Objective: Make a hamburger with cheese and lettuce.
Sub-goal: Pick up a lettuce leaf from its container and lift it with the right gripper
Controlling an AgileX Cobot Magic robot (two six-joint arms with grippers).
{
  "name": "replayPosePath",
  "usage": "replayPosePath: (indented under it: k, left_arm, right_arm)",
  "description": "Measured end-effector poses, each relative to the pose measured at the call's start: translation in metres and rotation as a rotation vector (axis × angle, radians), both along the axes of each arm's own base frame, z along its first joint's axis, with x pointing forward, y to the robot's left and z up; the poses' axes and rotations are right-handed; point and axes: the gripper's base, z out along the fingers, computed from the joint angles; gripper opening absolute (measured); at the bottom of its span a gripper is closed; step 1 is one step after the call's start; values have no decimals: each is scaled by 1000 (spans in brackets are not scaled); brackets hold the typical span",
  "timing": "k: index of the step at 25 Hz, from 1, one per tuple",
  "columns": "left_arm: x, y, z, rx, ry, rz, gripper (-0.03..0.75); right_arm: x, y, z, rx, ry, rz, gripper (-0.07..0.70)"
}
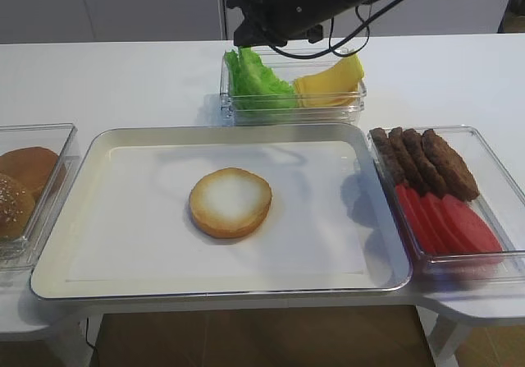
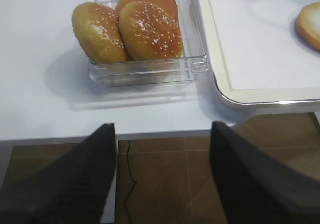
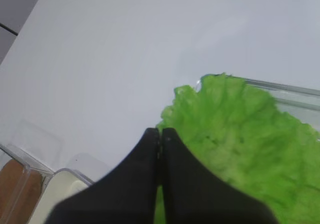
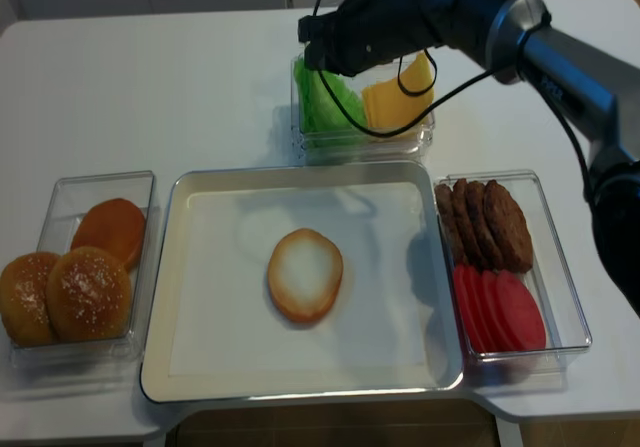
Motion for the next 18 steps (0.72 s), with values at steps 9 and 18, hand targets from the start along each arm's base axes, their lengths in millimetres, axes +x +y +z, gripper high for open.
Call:
replayPosePath:
  k: [9, 18]
  left_arm:
    - [0, 0, 0, 0, 0, 0, 439]
    - [0, 0, 0, 0, 0, 0, 439]
  right_arm:
    - [-16, -3, 37, 6, -43, 38, 1]
    - [-50, -18, 98, -53, -100, 51, 1]
